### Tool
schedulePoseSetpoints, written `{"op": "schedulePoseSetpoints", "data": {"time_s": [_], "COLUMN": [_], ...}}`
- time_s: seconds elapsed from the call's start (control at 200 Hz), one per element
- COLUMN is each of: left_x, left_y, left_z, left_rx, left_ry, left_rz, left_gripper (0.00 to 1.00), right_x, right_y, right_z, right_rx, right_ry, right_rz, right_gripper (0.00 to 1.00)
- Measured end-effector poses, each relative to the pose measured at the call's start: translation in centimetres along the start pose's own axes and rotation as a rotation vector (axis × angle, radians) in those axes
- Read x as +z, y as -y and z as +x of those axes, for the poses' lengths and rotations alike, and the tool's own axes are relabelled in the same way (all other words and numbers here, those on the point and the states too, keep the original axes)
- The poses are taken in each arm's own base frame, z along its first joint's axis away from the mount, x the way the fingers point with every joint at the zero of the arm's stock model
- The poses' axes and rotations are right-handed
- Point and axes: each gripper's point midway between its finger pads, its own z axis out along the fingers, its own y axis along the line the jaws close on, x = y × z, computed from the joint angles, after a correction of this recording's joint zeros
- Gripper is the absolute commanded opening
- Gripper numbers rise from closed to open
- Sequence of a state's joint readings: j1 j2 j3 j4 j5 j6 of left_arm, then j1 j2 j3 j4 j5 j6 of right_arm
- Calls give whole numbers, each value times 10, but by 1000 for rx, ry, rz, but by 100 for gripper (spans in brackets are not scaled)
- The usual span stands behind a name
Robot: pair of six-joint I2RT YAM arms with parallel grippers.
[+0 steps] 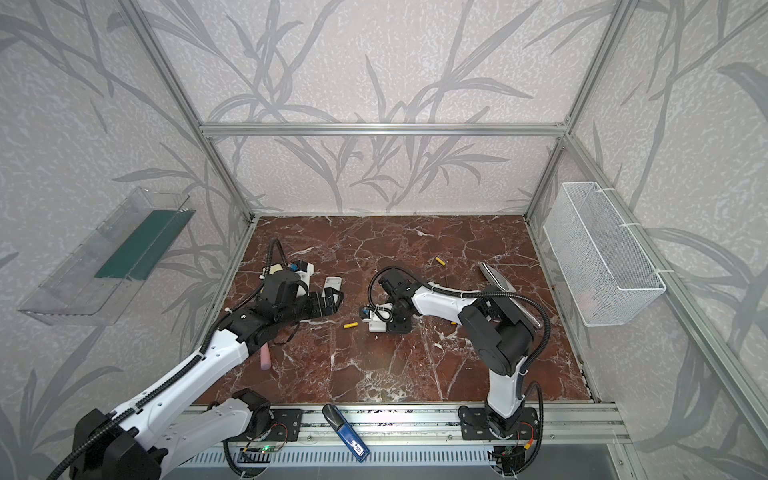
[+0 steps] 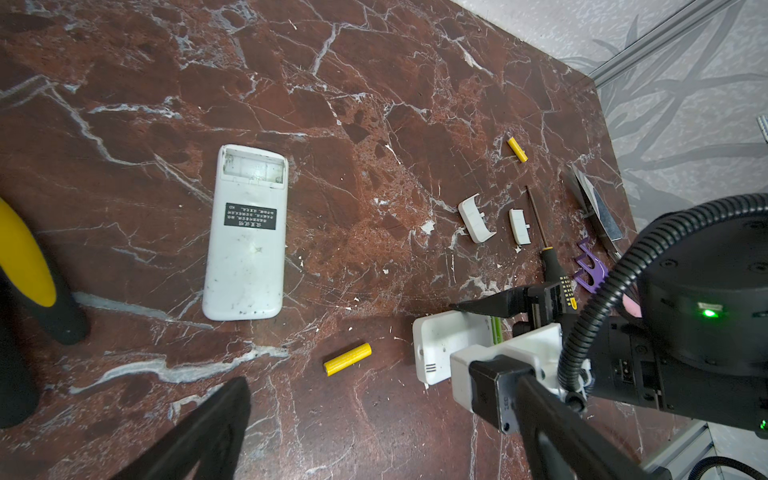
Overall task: Unload the batteries from the remote control
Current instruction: 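Grasp the display remote with the right gripper and lower it toward the table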
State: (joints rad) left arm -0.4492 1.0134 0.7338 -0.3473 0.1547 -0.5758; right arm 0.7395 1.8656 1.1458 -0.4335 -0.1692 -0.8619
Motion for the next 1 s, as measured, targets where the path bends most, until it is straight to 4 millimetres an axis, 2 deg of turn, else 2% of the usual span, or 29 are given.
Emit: {"op": "schedulePoseSetpoints", "data": {"time_s": [0.47,1.0], "left_x": [2,-2], "left_y": [-1,1], "left_z": [1,-1], "left_rx": [0,3], "left_ry": [-8,7], "left_rz": [-4,5], "left_gripper": [99,99], "right_x": [4,7], "right_y": [1,4], "right_z": [-4,-3], "right_rx": [-31,-71], "right_ry": [-17,-68], "right_rz": [-51,-95], "right_gripper": [54,61]}}
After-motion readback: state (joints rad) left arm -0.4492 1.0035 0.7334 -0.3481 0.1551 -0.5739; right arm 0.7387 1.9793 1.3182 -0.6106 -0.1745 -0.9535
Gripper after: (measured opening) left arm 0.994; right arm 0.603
